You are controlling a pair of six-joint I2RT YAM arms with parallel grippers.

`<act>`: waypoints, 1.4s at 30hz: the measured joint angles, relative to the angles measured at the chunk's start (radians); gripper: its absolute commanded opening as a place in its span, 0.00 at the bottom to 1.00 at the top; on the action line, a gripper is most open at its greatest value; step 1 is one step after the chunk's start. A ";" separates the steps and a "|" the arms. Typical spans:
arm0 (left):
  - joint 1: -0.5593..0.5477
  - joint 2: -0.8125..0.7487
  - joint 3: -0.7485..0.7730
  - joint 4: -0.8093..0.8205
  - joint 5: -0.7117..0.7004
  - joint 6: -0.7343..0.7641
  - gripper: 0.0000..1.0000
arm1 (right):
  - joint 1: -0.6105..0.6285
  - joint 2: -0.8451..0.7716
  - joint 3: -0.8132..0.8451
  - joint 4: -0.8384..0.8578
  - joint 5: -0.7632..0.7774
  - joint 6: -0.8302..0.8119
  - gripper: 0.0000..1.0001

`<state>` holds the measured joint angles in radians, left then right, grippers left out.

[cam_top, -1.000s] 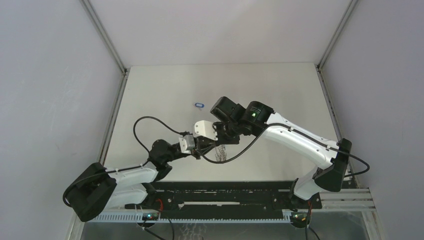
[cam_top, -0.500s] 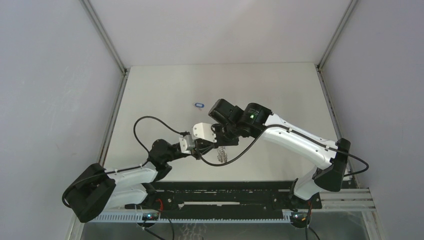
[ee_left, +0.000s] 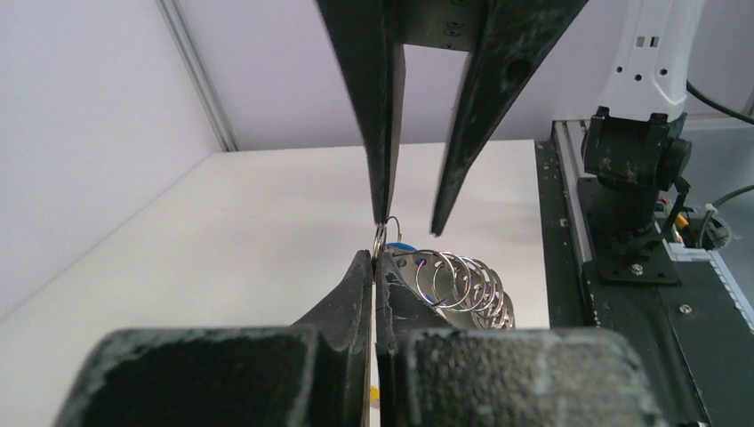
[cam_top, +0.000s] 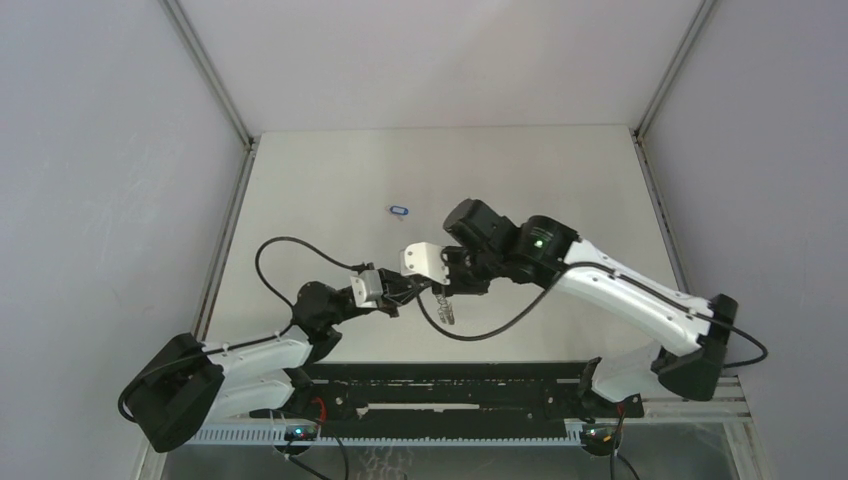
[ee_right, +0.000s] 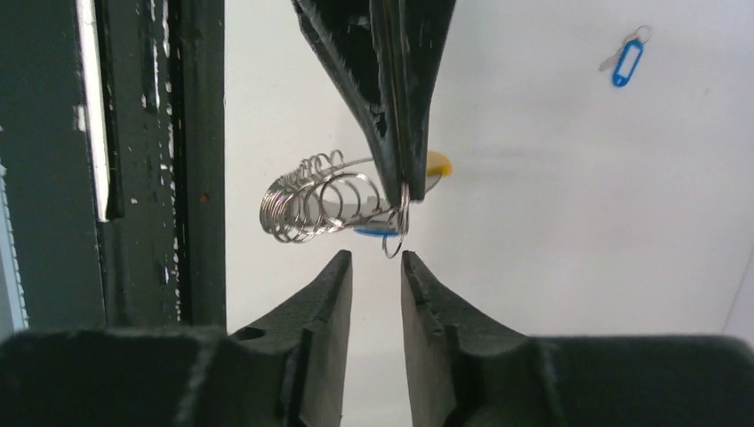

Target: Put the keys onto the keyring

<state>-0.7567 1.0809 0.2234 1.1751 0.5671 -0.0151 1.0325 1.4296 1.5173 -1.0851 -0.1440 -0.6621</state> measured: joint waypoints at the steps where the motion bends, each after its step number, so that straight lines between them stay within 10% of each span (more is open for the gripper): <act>1: 0.000 -0.003 0.000 0.008 -0.003 -0.001 0.00 | -0.011 -0.037 -0.027 0.019 -0.018 0.002 0.30; 19: 0.000 -0.034 -0.019 0.128 -0.010 -0.031 0.00 | -0.252 -0.297 -0.286 0.418 -0.537 0.113 0.30; 42: 0.000 -0.059 -0.019 0.139 -0.023 -0.032 0.00 | -0.246 -0.229 -0.286 0.480 -0.572 0.202 0.00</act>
<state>-0.7567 1.0222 0.2043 1.3144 0.5446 -0.0467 0.7860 1.2011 1.2312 -0.6048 -0.7162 -0.4603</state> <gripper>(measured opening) 0.011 0.007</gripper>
